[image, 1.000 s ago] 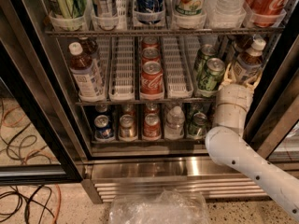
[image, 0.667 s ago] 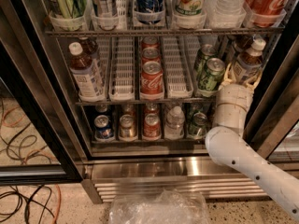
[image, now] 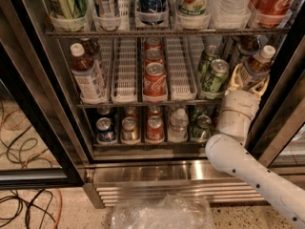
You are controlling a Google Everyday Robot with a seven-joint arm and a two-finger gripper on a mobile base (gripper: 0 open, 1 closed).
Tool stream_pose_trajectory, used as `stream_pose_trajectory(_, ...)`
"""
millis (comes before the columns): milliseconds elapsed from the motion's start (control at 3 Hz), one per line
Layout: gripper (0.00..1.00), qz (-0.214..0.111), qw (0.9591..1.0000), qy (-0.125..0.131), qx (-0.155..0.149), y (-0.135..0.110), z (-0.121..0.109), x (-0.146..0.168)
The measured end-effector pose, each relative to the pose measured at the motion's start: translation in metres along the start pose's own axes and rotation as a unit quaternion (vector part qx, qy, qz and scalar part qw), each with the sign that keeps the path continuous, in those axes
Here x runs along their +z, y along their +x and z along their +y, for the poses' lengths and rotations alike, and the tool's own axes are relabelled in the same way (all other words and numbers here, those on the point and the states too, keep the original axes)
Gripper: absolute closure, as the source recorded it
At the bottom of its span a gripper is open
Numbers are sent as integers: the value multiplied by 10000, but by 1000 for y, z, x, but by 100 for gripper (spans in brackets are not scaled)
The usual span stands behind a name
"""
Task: Pick blue plastic bottle from middle shelf of fridge
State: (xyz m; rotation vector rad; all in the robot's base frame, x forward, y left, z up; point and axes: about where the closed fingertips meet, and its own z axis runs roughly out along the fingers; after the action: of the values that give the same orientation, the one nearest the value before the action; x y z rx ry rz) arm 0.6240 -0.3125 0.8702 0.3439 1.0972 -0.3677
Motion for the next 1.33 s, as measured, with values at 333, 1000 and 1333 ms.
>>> stream_pose_trajectory(333,100,-81,10000,24,15,-1,-3,-3)
stream_pose_trajectory(1000,100,-304,9995,-59,26,-16,-7,-6)
stream_pose_trajectory(1333,100,-287,9995,-141,-13,-27,-8,-6)
